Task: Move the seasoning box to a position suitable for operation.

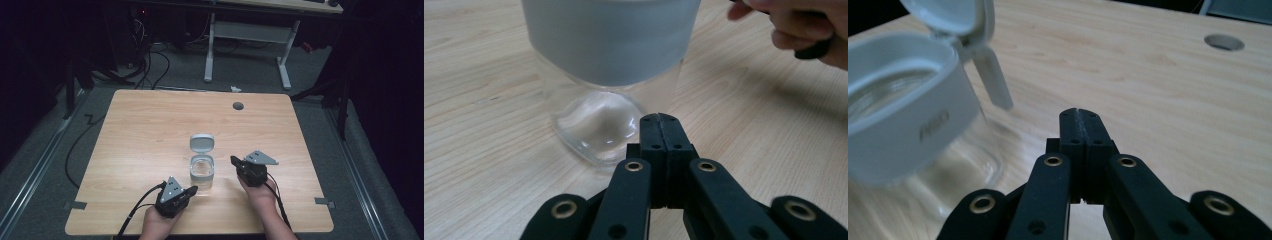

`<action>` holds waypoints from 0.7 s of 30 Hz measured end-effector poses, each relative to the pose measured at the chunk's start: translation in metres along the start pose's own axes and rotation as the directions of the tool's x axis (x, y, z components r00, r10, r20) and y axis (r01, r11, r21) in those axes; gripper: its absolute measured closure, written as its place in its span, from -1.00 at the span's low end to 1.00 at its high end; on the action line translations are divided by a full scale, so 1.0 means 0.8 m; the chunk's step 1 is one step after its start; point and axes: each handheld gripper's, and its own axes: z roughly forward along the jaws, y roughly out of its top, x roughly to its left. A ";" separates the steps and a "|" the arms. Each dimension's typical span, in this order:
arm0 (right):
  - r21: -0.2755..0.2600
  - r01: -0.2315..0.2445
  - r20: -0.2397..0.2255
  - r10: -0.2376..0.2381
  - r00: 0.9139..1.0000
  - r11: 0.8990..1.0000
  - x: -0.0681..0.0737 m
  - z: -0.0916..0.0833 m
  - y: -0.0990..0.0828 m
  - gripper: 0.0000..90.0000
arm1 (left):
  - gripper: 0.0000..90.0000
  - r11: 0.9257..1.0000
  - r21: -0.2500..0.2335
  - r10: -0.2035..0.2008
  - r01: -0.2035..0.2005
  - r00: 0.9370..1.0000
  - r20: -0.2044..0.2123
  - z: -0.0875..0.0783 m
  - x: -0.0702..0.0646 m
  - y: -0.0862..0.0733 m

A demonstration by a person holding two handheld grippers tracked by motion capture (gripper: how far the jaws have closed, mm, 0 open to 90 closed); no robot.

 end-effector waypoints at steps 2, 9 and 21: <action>-0.010 0.008 -0.002 -0.008 1.000 1.000 0.003 0.007 0.013 1.00 | 1.00 1.000 -0.002 0.000 0.000 1.000 -0.007 0.004 0.003 0.000; -0.027 0.013 -0.011 -0.013 1.000 1.000 0.009 0.027 0.042 1.00 | 1.00 1.000 -0.012 0.010 -0.010 1.000 -0.024 0.010 0.005 -0.003; -0.071 0.024 -0.029 -0.026 0.999 0.997 0.013 0.047 0.082 1.00 | 1.00 1.000 -0.014 0.012 -0.012 1.000 -0.023 0.011 0.006 -0.005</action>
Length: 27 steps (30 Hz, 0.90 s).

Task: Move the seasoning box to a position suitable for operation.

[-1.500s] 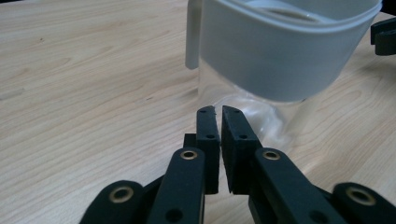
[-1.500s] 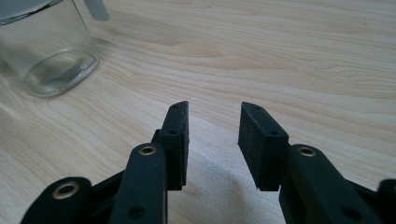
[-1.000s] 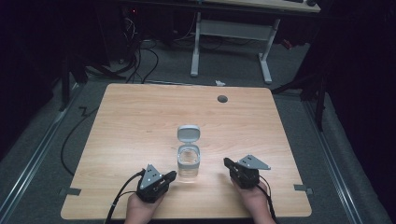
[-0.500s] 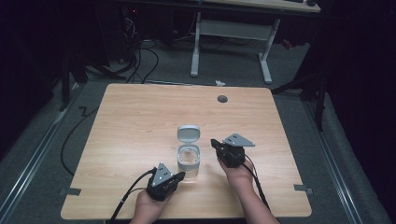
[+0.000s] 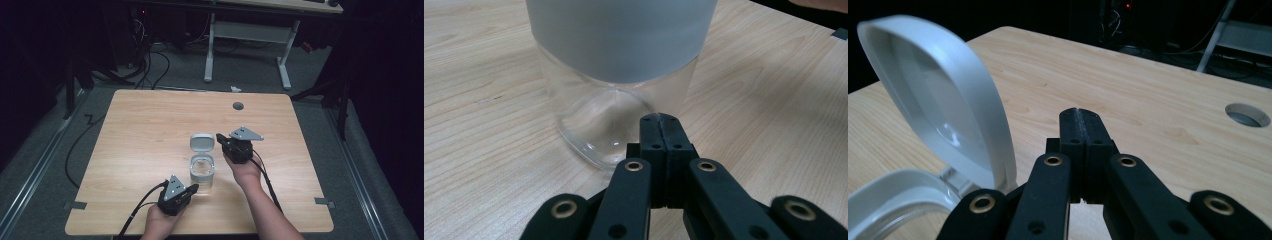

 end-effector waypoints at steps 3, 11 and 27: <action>-0.008 0.005 -0.007 -0.005 1.000 1.000 0.002 0.002 0.007 1.00 | 1.00 1.000 0.000 -0.004 0.004 1.000 0.000 0.000 0.000 0.000; -0.020 0.023 -0.027 -0.023 0.999 1.000 0.011 0.003 0.011 1.00 | 1.00 1.000 0.003 -0.009 0.009 1.000 0.000 0.001 0.000 0.000; -0.052 0.048 -0.071 -0.051 0.996 0.998 0.032 -0.024 -0.002 0.99 | 1.00 1.000 0.007 -0.004 0.004 1.000 -0.002 0.001 0.000 0.000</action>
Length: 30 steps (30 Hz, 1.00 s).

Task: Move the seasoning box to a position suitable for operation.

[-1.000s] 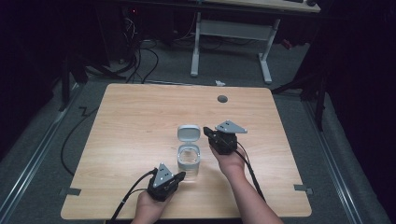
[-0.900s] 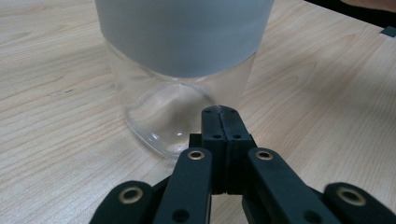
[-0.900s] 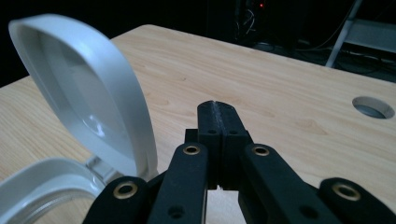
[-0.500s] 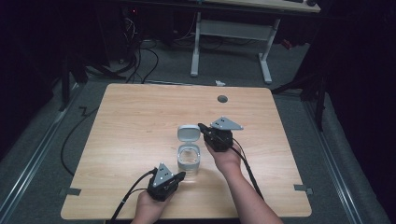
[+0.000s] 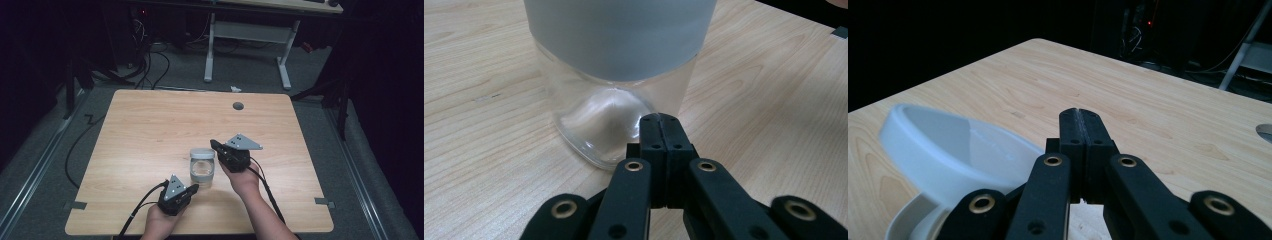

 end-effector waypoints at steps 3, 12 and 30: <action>-0.005 0.003 -0.008 -0.003 1.000 1.000 0.005 -0.006 -0.003 0.99 | 1.00 1.000 -0.001 -0.001 0.001 1.000 0.000 0.000 0.000 0.000; -0.017 0.007 -0.020 -0.008 1.000 1.000 0.013 -0.021 -0.007 0.99 | 1.00 1.000 0.002 -0.001 0.001 1.000 0.000 0.000 0.000 0.000; -0.007 0.011 -0.043 -0.011 0.999 1.000 0.027 -0.031 -0.030 0.98 | 1.00 1.000 -0.002 -0.008 0.008 1.000 0.000 0.000 0.000 0.000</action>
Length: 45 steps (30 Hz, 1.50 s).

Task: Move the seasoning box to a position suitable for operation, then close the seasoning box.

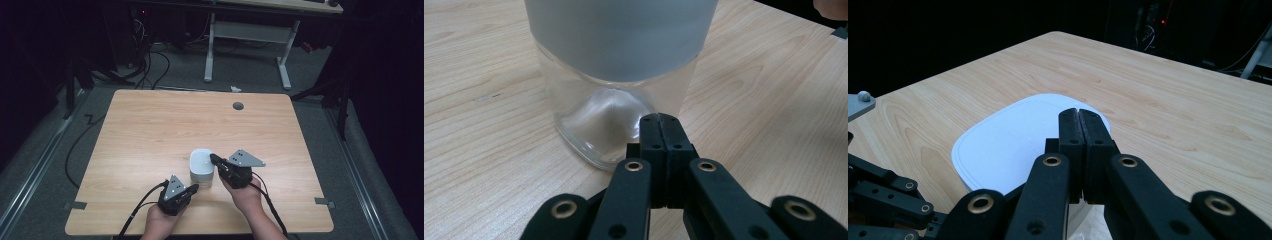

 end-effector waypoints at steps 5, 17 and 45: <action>-0.007 -0.004 0.009 0.004 1.000 1.000 -0.004 -0.004 0.002 0.97 | 1.00 1.000 0.011 -0.019 0.019 1.000 0.000 -0.001 0.002 0.003; 0.012 -0.043 0.062 0.042 0.997 0.999 -0.039 -0.021 -0.024 0.93 | 0.96 0.999 0.033 0.028 -0.027 0.999 -0.034 -0.036 0.034 0.033; 0.004 -0.232 0.322 0.219 0.921 0.973 -0.132 -0.141 -0.134 0.63 | 0.35 0.994 -0.103 -0.008 -0.024 0.952 -0.307 -0.073 0.133 0.079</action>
